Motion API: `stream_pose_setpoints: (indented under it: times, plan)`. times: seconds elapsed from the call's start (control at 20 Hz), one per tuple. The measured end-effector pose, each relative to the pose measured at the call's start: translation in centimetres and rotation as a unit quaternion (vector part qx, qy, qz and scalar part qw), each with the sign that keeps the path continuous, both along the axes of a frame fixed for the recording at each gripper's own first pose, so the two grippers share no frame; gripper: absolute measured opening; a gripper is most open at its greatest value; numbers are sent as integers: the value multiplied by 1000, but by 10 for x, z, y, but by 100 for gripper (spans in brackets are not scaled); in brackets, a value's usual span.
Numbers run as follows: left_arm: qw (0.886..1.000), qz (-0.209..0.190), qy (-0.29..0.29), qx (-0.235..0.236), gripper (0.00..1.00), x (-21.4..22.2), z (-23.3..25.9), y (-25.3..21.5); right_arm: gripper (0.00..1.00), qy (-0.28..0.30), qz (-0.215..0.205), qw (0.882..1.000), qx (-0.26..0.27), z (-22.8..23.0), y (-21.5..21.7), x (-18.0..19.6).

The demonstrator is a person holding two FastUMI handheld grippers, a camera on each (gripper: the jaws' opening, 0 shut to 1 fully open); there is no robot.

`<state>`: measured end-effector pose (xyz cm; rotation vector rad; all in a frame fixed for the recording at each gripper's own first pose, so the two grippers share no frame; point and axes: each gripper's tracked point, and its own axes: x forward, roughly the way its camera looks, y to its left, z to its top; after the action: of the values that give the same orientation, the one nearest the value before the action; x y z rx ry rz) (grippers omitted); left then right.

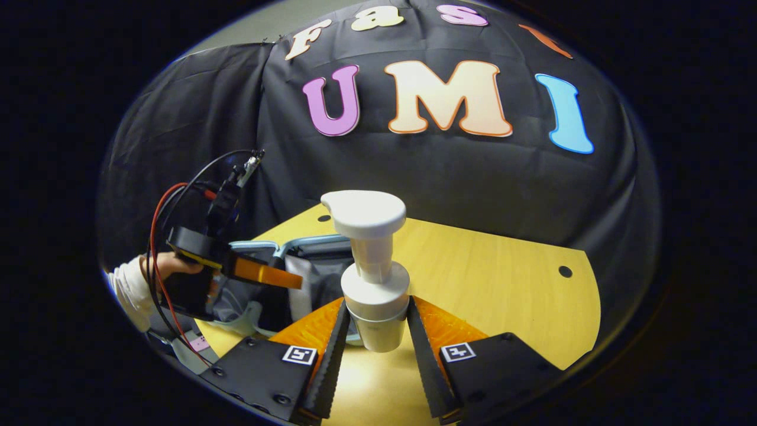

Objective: First open the suitcase, pack the skin care products into it, and then close the suitcase.

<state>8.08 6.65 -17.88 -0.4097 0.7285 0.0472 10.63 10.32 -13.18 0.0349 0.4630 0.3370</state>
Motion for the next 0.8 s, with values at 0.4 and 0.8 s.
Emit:
stream_pose_setpoints:
  times: [0.4, 0.8]
  plan:
    - [994, 50, -98, -8, 87, -48, 66, 61, 62, 62, 81, 993, -50, -41, 75, 35]
    - [951, 268, -155, 17, 86, -191, 104, 221, 61, 176, 106, 975, -86, -119, 115, 52]
